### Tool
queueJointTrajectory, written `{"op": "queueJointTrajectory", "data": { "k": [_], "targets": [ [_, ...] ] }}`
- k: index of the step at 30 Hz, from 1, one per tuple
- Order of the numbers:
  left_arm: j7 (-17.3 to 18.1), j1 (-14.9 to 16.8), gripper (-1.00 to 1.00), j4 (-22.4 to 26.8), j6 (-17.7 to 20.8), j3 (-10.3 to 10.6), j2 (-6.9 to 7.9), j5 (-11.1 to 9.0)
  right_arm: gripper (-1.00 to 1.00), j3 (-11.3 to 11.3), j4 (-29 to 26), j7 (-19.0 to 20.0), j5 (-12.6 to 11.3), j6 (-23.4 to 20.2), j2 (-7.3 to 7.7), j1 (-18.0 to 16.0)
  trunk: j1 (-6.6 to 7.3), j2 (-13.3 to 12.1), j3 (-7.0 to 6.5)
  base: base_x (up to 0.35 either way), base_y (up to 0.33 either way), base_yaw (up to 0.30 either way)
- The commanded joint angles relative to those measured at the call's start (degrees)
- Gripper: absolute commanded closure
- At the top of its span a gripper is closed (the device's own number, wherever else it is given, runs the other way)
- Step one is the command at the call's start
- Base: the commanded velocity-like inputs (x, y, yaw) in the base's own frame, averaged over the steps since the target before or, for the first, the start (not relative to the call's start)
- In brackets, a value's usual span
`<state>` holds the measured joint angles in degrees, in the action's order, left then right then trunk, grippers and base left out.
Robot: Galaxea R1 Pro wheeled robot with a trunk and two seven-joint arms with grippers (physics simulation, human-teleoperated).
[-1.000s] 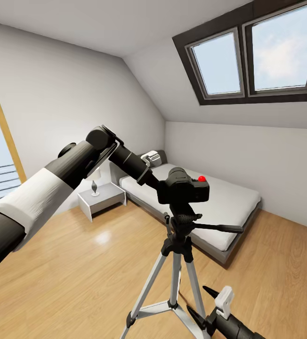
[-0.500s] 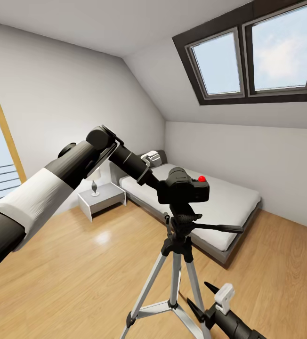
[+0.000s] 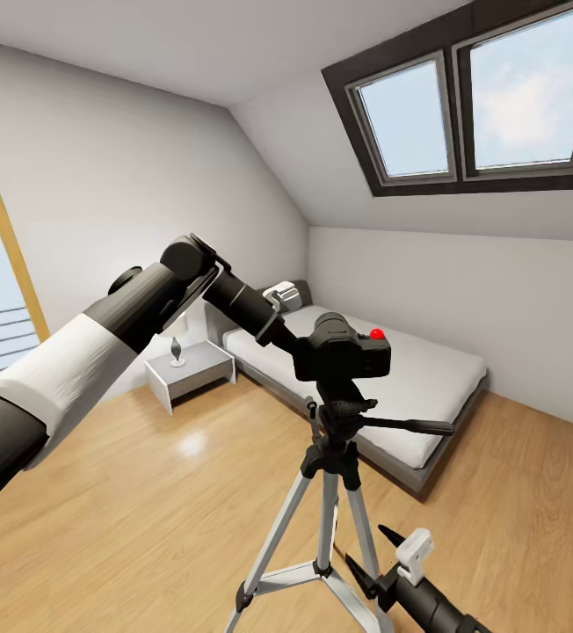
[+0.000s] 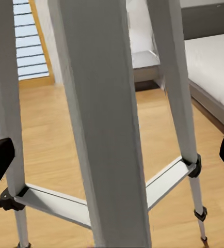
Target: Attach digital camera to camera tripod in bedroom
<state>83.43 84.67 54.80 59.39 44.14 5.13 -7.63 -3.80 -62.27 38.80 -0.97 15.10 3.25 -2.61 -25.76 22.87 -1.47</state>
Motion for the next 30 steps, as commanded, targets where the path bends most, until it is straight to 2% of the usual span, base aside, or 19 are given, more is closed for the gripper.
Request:
{"op": "queueJointTrajectory", "data": {
  "k": [1, 7, 30],
  "targets": [
    [0.0, 0.1, 1.0, 0.0, 0.6, 0.2, 0.05, -0.4, -1.0, 0.3, 0.0, 0.3, -0.1, 0.1, -0.03, 0.0, -0.02, 0.0, 0.03, 0.0, 0.0, 0.0],
    [0.0, 0.1, 1.0, 0.0, 0.6, 0.2, 0.05, -0.4, -1.0, 2.4, 0.0, 0.2, 0.0, 0.1, -0.12, 0.0, -0.02, 0.0, 0.03, 0.0, 0.0, 0.0],
    [0.0, 0.1, 1.0, 0.0, 0.6, 0.2, 0.05, -0.4, -1.0, 4.8, 0.0, -3.3, 0.1, 0.1, -0.44, -0.4, -0.02, 0.0, 0.03, 0.0, 0.0, 0.0]
  ]
}}
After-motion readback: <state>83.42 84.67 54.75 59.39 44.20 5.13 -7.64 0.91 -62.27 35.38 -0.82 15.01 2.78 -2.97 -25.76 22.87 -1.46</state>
